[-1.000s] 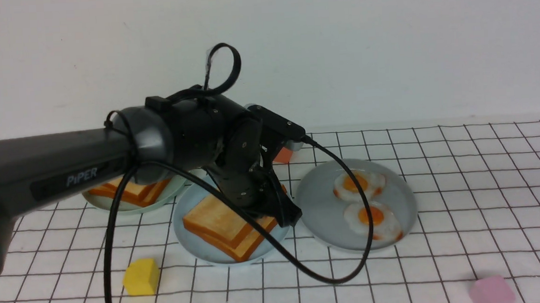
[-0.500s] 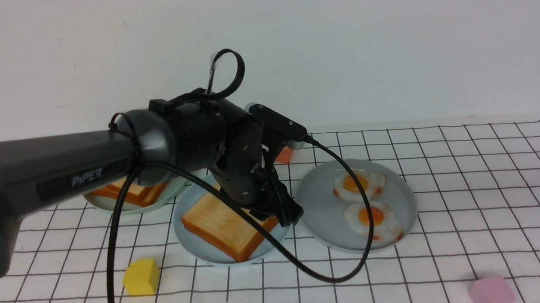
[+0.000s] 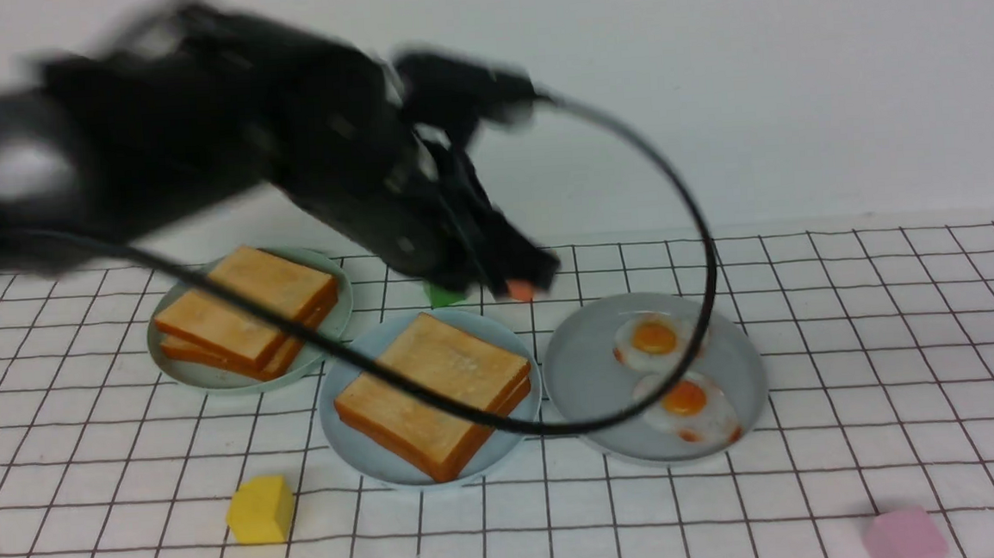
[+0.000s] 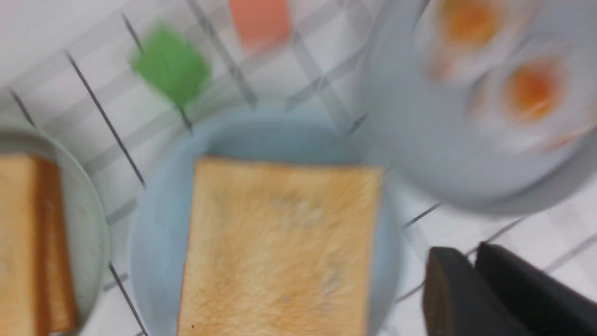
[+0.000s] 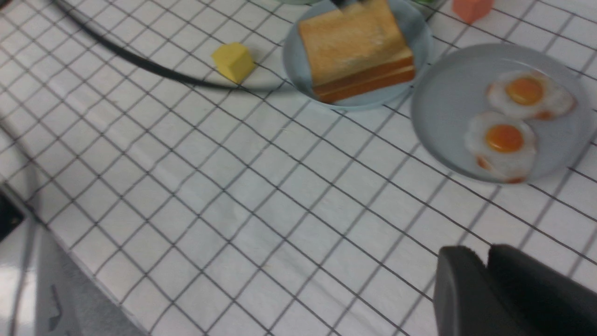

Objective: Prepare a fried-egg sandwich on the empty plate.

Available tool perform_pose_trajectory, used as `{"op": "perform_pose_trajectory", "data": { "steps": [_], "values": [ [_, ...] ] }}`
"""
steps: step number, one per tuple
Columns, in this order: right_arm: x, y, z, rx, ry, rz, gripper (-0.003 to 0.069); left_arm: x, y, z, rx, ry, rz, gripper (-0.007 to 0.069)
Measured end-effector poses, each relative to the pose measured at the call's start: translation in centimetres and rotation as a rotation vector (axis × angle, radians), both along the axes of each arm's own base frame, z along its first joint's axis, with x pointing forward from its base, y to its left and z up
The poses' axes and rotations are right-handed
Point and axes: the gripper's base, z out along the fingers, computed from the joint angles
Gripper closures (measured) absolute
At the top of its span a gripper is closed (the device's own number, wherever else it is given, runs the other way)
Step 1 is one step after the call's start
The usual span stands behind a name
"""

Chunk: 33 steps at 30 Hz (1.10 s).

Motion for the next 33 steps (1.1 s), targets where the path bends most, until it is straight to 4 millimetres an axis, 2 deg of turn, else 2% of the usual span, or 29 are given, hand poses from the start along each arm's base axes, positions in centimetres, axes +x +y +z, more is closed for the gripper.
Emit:
{"op": "perform_pose_trajectory", "data": {
  "steps": [1, 2, 4, 5, 7, 9, 12, 14, 15, 16, 17, 20, 25, 30, 33],
  "values": [
    [0.1, -0.2, -0.1, -0.011, 0.008, -0.026, 0.0554, -1.2, 0.8, 1.5, -0.034, -0.035, 0.0, 0.0637],
    [0.2, -0.6, -0.3, -0.037, 0.022, -0.075, 0.0554, -3.5, 2.3, 3.9, -0.101, -0.105, -0.002, 0.0638],
    [0.1, -1.4, -0.5, -0.067, 0.041, -0.162, 0.0554, -7.9, 5.2, 6.4, -0.204, -0.211, -0.008, 0.0638],
    [0.1, -1.5, -0.5, -0.073, 0.036, -0.165, 0.0554, -7.9, 5.2, 6.0, -0.203, -0.204, -0.007, 0.0638],
    [-0.6, -2.6, -0.4, -0.091, 0.038, -0.26, 0.056, -12.9, 8.6, 6.2, -0.297, -0.306, -0.008, 0.0638],
    [-1.6, -3.4, -0.3, -0.081, 0.03, -0.323, 0.058, -16.1, 10.8, 4.8, -0.36, -0.37, -0.004, 0.0638],
    [-3.2, -4.5, -0.7, -0.054, 0.012, -0.397, 0.0619, -19.2, 13.0, 2.0, -0.444, -0.444, 0.006, 0.0638],
    [-4.7, -5.5, -1.7, -0.021, 0.001, -0.46, 0.0656, -21.4, 14.6, 0.2, -0.527, -0.516, 0.014, 0.0638],
    [-4.8, -5.6, -1.8, -0.021, -0.001, -0.467, 0.0659, -21.5, 14.6, -0.3, -0.531, -0.517, 0.016, 0.0638],
    [-6.1, -6.3, -2.9, 0.009, -0.006, -0.511, 0.0666, -22.6, 15.4, -1.7, -0.574, -0.551, 0.022, 0.0638],
    [-6.2, -6.4, -3.0, 0.008, -0.009, -0.513, 0.0666, -22.7, 15.5, -1.8, -0.58, -0.554, 0.023, 0.0638],
    [-8.3, -7.6, -5.1, 0.074, -0.048, -0.585, 0.0666, -24.4, 16.8, -4.2, -0.633, -0.606, 0.026, 0.0638],
    [-9.8, -8.4, -6.7, 0.162, -0.138, -0.617, 0.0665, -25.8, 17.8, -5.7, -0.676, -0.662, 0.022, 0.0638],
    [-9.3, -8.3, -7.4, 0.298, -0.241, -0.636, 0.0662, -26.2, 18.0, -7.1, -0.67, -0.651, 0.018, 0.0638],
    [-8.2, -7.8, -7.8, 0.392, -0.299, -0.634, 0.0656, -26.0, 17.8, -8.3, -0.642, -0.61, 0.019, 0.0638]
  ]
}}
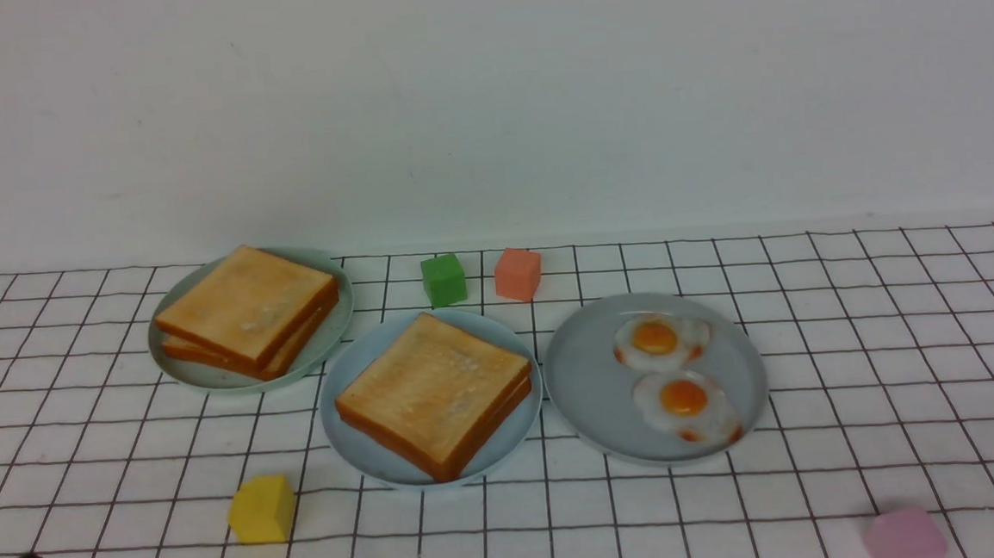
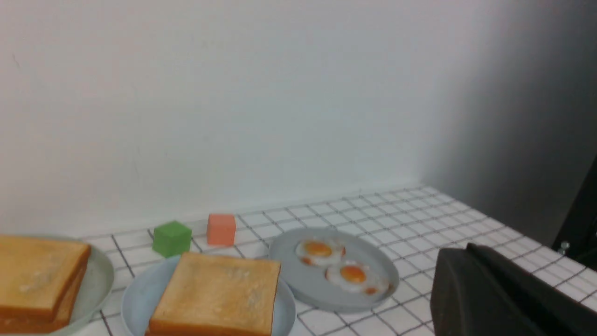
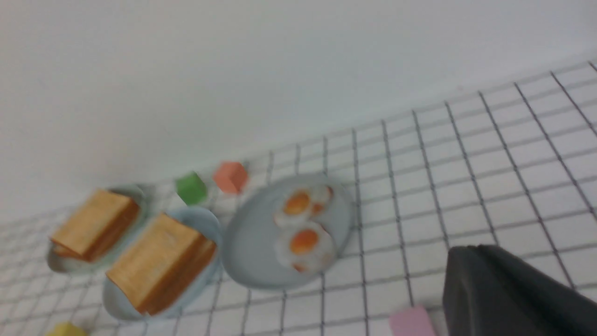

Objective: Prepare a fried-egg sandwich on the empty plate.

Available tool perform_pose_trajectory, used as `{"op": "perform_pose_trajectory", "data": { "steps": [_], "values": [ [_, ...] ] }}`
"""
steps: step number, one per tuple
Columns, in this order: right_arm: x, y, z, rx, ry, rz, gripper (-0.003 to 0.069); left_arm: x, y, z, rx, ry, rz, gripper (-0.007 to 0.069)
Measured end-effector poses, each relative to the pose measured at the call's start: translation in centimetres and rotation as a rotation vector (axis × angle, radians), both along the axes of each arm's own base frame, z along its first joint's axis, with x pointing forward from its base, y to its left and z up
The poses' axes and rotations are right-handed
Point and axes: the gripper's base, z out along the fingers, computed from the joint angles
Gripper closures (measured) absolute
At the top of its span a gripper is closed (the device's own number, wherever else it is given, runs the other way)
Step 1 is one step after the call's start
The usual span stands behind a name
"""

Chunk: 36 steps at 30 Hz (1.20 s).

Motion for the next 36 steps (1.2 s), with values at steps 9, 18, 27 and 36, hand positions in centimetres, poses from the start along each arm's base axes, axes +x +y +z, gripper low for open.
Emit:
{"op": "perform_pose_trajectory", "data": {
  "steps": [9, 18, 27, 36],
  "values": [
    [1.2, 0.4, -2.3, -0.017, 0.033, -0.002, 0.0652, 0.1, -0.2, -1.5, 0.058, 0.078, -0.011, 0.0638],
    [1.7, 0.5, -4.1, -0.083, 0.047, -0.097, 0.0669, 0.1, -0.3, -1.8, 0.076, 0.102, -0.015, 0.0638],
    [3.5, 1.7, -11.2, -0.285, -0.012, -0.057, 0.0671, 0.1, -0.3, -1.8, 0.078, 0.104, -0.016, 0.0638],
    [3.7, 1.7, -13.9, -0.269, 0.059, -0.058, 0.0671, 0.1, -0.3, -1.8, 0.078, 0.105, -0.016, 0.0634]
  ]
}}
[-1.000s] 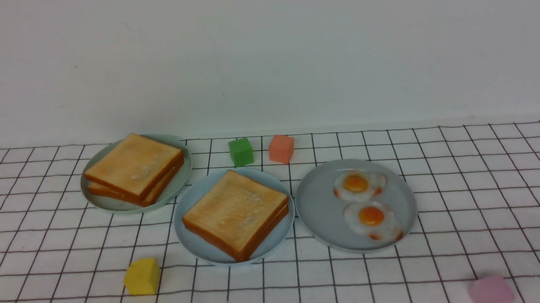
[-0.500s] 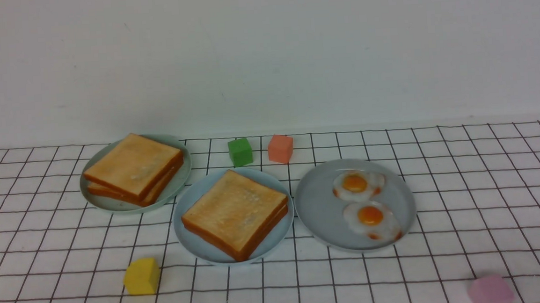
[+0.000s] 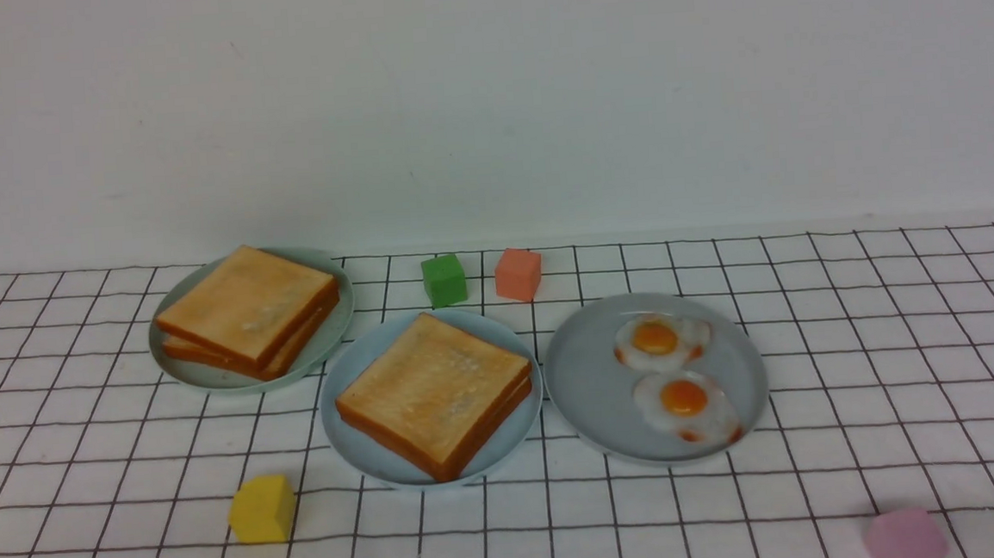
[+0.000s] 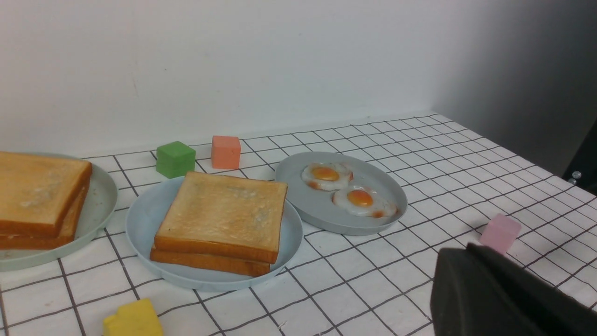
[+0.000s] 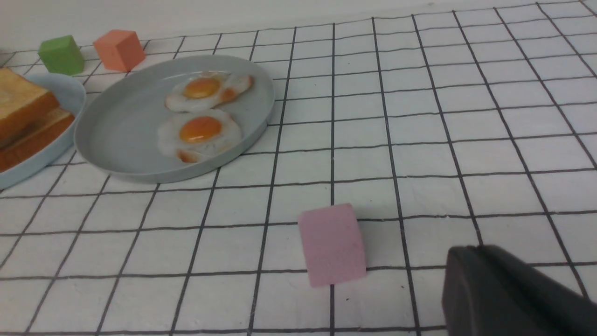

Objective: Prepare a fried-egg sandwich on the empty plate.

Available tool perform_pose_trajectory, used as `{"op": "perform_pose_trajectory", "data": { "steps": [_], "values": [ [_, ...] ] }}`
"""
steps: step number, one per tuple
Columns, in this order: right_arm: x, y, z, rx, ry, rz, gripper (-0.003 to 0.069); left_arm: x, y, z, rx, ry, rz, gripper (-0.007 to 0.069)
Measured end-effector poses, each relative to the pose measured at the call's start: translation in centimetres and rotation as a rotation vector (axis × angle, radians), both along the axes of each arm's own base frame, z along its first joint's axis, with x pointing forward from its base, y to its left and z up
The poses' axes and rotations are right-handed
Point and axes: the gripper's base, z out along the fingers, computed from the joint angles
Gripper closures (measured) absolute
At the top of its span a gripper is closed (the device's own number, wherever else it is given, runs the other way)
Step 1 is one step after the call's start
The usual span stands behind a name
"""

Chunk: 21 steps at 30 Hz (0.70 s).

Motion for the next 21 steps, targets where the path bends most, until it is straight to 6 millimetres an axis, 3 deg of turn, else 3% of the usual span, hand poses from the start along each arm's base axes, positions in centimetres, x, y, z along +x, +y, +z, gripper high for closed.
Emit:
{"op": "perform_pose_trajectory", "data": {
  "steps": [21],
  "values": [
    [-0.03, 0.22, -0.05, 0.068, 0.011, 0.003, 0.0669, 0.0, 0.0, 0.0, 0.0, 0.0, 0.0, 0.0615]
  ]
}}
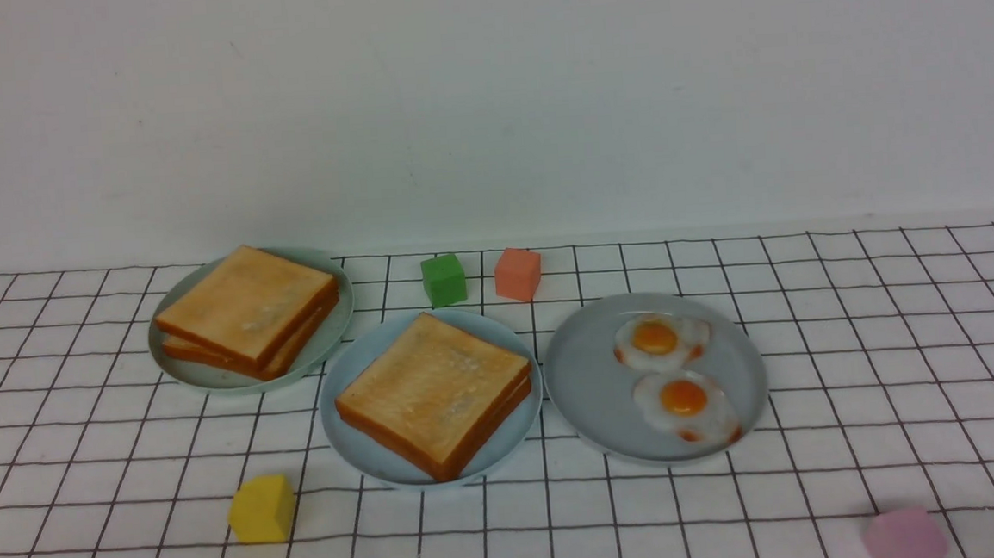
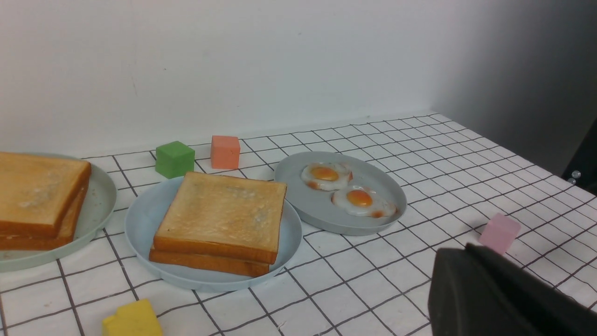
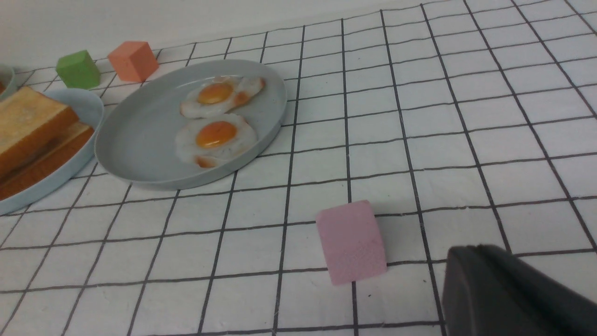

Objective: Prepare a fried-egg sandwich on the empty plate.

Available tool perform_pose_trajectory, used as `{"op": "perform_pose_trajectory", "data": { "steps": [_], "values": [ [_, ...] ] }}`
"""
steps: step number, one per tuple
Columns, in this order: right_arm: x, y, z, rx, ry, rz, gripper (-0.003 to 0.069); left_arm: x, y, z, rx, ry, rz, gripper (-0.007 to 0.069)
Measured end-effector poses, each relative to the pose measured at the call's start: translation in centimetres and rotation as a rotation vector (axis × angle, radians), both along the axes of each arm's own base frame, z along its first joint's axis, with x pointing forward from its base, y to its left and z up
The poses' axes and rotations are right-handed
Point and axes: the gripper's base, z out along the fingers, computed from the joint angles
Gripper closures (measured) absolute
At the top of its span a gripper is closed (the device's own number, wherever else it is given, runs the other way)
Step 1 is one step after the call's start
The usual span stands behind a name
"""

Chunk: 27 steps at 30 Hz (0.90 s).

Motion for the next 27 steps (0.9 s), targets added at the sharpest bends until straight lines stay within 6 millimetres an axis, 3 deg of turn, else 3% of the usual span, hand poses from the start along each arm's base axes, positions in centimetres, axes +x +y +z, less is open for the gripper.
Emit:
{"op": "perform_pose_trajectory", "data": {
  "steps": [9, 14, 16, 17, 21, 27],
  "values": [
    [0.0, 0.0, 0.0, 0.001, 0.0, 0.0, 0.0662, 0.1, 0.1, 0.0, 0.01, -0.013, 0.021, 0.0605],
    [0.0, 0.0, 0.0, 0.002, 0.001, 0.0, 0.0662, 0.6, 1.2, -0.2, 0.0, -0.047, 0.265, 0.0636],
    [0.0, 0.0, 0.0, 0.002, 0.001, 0.0, 0.0662, 0.9, 2.2, -1.3, 0.003, -0.029, 0.464, 0.0638],
    [0.0, 0.0, 0.0, 0.002, 0.001, 0.0, 0.0662, 1.0, 2.2, -1.6, 0.008, -0.019, 0.475, 0.0638],
    [0.0, 0.0, 0.0, 0.004, 0.002, 0.001, 0.0662, 1.5, 2.9, -6.5, 0.047, 0.207, 0.616, 0.0638],
    [0.0, 0.0, 0.0, 0.007, 0.002, 0.001, 0.0659, 1.3, 2.8, -7.6, 0.031, 0.3, 0.626, 0.0638]
  ]
}}
